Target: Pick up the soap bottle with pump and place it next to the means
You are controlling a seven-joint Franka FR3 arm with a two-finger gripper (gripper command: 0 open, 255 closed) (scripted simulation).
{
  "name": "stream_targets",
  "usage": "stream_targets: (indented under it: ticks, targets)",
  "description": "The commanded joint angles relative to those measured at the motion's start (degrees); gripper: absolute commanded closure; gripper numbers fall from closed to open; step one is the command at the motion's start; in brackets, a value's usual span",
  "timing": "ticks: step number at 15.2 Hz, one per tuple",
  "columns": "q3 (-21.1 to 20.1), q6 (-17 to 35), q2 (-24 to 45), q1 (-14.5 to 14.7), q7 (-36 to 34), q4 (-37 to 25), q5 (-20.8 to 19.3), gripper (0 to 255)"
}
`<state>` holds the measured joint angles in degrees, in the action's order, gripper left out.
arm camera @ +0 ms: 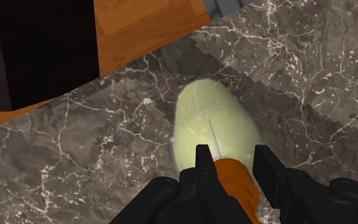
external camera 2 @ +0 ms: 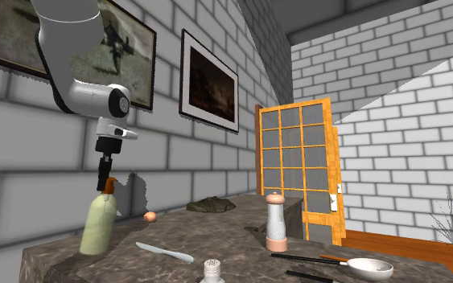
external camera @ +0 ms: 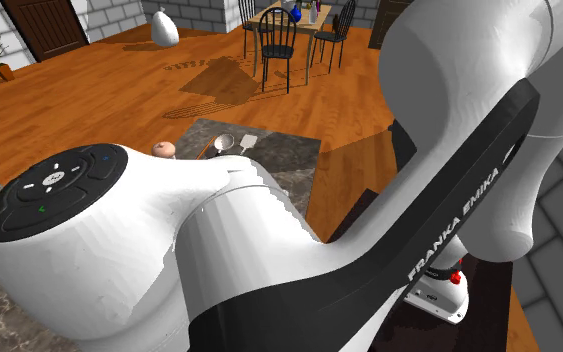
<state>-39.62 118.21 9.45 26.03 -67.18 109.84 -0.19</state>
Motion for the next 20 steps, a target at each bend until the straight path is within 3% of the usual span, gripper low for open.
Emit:
stream_targets:
  ticks: [1,2,3,8,12,20]
  targets:
    - [0.0,0.0,0.0,0.0,0.0,0.0,0.0,255]
    - [0.0,0.0,0.0,0.0,0.0,0.0,0.0,255]
    - [0.0,0.0,0.0,0.0,0.0,0.0,0.0,0]
    - [0.0,0.0,0.0,0.0,0.0,0.0,0.0,0]
    - [-0.1,-6.8,-2.4,-0.8,1.1,-4.9,1.7,0]
    - [-0.1,-6.8,-2.4,-0.8,1.1,-4.9,1.7,0]
